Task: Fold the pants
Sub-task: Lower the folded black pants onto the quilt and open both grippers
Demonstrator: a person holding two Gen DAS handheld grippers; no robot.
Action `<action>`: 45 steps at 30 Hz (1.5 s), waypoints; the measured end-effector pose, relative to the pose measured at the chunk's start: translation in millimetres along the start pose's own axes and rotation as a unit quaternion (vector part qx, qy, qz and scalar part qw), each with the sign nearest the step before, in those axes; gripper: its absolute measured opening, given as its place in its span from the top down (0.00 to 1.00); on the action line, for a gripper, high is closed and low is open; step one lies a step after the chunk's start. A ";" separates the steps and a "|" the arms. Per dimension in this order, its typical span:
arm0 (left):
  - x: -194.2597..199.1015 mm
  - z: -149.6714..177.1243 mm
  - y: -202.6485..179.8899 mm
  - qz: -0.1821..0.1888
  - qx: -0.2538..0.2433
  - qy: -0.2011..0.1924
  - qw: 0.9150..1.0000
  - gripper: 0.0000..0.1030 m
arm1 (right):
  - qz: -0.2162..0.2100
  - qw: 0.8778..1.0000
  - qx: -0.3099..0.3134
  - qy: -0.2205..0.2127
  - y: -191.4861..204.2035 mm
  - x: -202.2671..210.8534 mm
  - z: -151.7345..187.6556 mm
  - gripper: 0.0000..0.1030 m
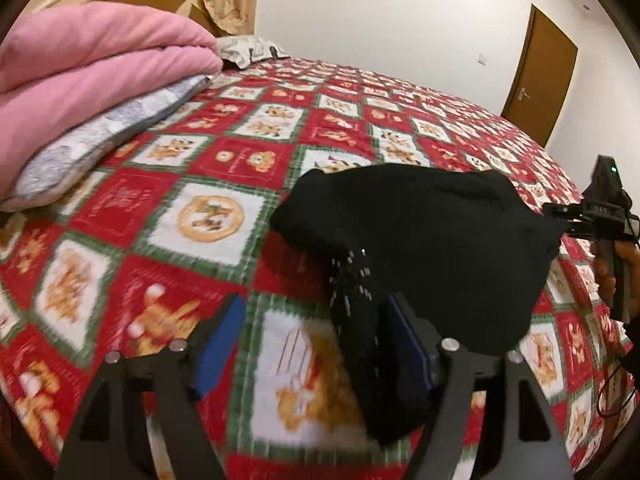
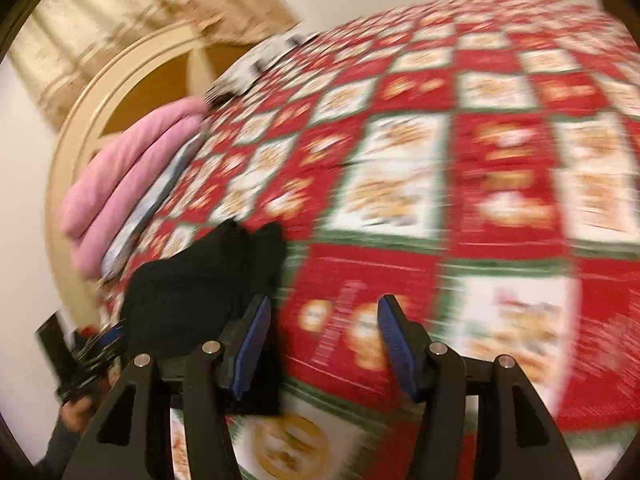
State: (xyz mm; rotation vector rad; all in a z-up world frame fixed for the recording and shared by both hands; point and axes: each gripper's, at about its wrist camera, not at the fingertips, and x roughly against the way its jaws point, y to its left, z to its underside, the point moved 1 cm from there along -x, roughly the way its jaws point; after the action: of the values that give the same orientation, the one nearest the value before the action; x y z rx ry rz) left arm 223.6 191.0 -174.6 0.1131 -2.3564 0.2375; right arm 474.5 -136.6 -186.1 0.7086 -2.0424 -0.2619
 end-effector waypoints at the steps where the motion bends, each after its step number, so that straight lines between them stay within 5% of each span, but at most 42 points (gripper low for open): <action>1: 6.0 2.6 -2.7 -0.005 -0.005 0.000 1.000 0.27 | 0.006 1.000 -0.006 -0.009 -2.0 8.9 3.5 0.44; 8: 24.3 16.1 -30.3 -0.035 -0.043 0.001 0.998 0.27 | 0.061 0.998 -0.001 -0.001 4.8 26.7 45.3 0.44; 22: 51.7 28.5 -48.7 -0.018 -0.060 -0.016 0.998 0.27 | 0.071 0.997 0.001 0.002 28.4 39.1 96.6 0.44; 28: 68.9 32.4 -55.8 -0.012 -0.059 -0.028 0.998 0.27 | 0.109 0.990 0.077 -0.037 89.3 69.6 117.9 0.44; 36: 103.7 39.6 -70.1 0.005 -0.071 -0.051 0.996 0.27 | 0.134 0.967 0.192 -0.104 185.4 113.3 163.8 0.44; 40: 124.0 41.0 -73.8 0.012 -0.065 -0.075 0.995 0.10 | 0.127 0.960 0.210 -0.134 212.3 134.5 178.5 0.44; 45: 143.8 36.6 -79.2 0.025 -0.064 -0.107 0.992 0.08 | 0.136 0.952 0.229 -0.150 234.1 149.3 187.6 0.44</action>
State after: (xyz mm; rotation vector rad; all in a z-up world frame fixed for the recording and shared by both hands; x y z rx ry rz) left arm 107.9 104.3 -88.5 0.0187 -2.5830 0.1003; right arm 169.0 -49.9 -78.9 0.6791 -2.4982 0.2934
